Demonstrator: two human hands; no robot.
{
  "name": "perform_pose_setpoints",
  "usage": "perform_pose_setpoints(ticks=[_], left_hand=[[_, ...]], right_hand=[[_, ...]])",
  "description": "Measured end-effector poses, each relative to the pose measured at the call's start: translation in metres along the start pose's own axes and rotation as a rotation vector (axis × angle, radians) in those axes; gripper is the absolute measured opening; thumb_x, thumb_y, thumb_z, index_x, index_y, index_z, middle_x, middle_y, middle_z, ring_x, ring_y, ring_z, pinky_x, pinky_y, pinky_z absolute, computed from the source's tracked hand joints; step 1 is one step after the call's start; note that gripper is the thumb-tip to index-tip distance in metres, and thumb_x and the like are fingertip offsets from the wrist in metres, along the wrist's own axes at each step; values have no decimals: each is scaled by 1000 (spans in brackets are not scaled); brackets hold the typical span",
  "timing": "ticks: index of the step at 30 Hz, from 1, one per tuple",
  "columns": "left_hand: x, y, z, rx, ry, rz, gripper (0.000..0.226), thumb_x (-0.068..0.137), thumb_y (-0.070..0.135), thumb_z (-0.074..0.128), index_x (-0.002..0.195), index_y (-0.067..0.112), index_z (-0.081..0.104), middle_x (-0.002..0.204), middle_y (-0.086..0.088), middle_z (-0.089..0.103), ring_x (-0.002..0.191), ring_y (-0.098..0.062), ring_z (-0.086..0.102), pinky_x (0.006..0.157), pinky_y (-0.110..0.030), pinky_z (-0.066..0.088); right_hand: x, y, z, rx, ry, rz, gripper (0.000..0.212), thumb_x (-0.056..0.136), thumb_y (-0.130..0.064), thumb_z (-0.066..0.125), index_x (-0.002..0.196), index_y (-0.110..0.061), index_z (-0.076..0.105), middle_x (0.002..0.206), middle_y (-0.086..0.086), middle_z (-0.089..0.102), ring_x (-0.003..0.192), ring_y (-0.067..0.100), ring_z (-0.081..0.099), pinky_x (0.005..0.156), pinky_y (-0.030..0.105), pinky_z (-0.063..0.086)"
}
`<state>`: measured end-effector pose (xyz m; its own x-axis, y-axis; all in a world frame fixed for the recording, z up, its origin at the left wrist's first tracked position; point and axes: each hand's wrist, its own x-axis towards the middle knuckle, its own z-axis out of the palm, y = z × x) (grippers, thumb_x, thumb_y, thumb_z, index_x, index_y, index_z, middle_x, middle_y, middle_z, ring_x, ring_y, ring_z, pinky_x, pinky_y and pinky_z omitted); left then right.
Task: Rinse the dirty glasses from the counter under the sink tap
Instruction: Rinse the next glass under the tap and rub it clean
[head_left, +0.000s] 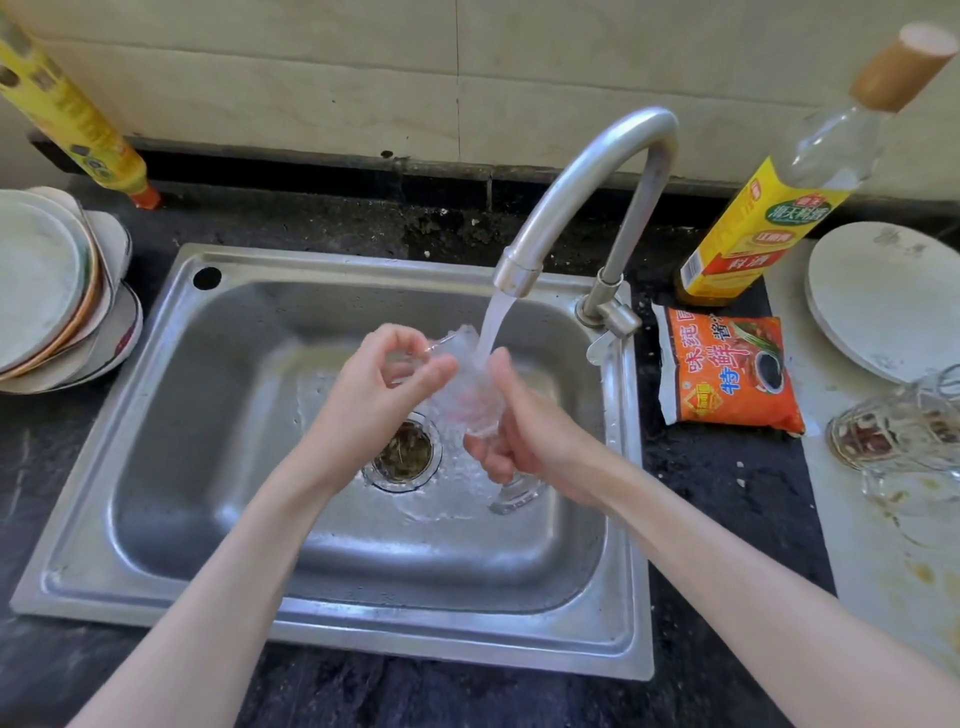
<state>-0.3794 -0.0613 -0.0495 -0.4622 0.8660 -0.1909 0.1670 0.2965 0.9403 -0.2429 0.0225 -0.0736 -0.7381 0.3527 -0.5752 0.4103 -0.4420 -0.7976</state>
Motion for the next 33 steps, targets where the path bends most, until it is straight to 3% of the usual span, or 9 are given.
perform_pose_setpoints(ticks=[3,7,10,14,17,20,24,30,33], left_hand=[[-5,1,2,-127,-80,-78,34,77,44,56,98,17,59,95,11,67,84,1,62,80,-18,47],[-8,-2,9,-122,-87,-98,44,74,50,54,89,8,53,80,8,65,77,-3,59,77,-21,45],[-2,-6,16,-189,-28,-163,52,75,57,56,90,8,50,88,-5,63,84,-17,59,89,-43,46],[7,-11,21,-454,93,-334,26,91,40,50,90,15,45,102,-15,61,93,-29,62,88,-42,51],[11,-13,20,-592,129,-382,32,92,38,49,106,10,42,102,-13,61,87,-28,65,81,-41,55],[14,-13,18,-647,192,-411,46,89,40,53,120,7,41,105,-13,61,81,-23,67,76,-37,58],[18,-14,11,-779,246,-468,42,90,41,53,114,7,45,101,-14,60,76,-21,68,71,-35,58],[18,-21,5,-1210,311,-753,68,87,40,59,136,2,31,122,-29,47,107,-36,59,62,-44,59],[17,-27,8,-1304,288,-834,77,85,39,62,137,-4,25,122,-32,47,104,-38,60,58,-47,58]], right_hand=[[-2,-5,0,47,-34,50,81,86,-72,6,115,-17,59,56,5,49,35,10,39,44,23,30],[-3,-5,-2,81,-106,88,81,87,-71,5,123,-18,56,74,18,55,48,16,51,46,22,38],[-5,-7,-4,22,-70,116,77,91,-66,9,111,-12,60,77,17,63,60,19,59,60,27,47],[-12,-14,-10,-194,1,89,48,99,-42,36,96,-3,63,67,6,65,64,17,60,69,30,54],[-15,-17,-9,-227,53,88,28,97,-28,48,84,-9,64,68,4,64,61,14,62,63,19,52],[-14,-14,-9,-72,61,124,25,95,-23,52,82,-8,67,68,4,65,65,14,62,72,24,53],[-13,-15,-11,252,17,113,26,95,-28,51,93,-7,64,73,7,63,68,17,62,68,25,53],[-9,-21,-7,424,-21,-71,14,96,-14,48,96,-8,61,72,2,62,64,12,57,59,20,50],[-6,-19,-6,486,23,-101,14,95,-13,50,91,-7,62,66,-1,62,58,9,55,52,17,48]])
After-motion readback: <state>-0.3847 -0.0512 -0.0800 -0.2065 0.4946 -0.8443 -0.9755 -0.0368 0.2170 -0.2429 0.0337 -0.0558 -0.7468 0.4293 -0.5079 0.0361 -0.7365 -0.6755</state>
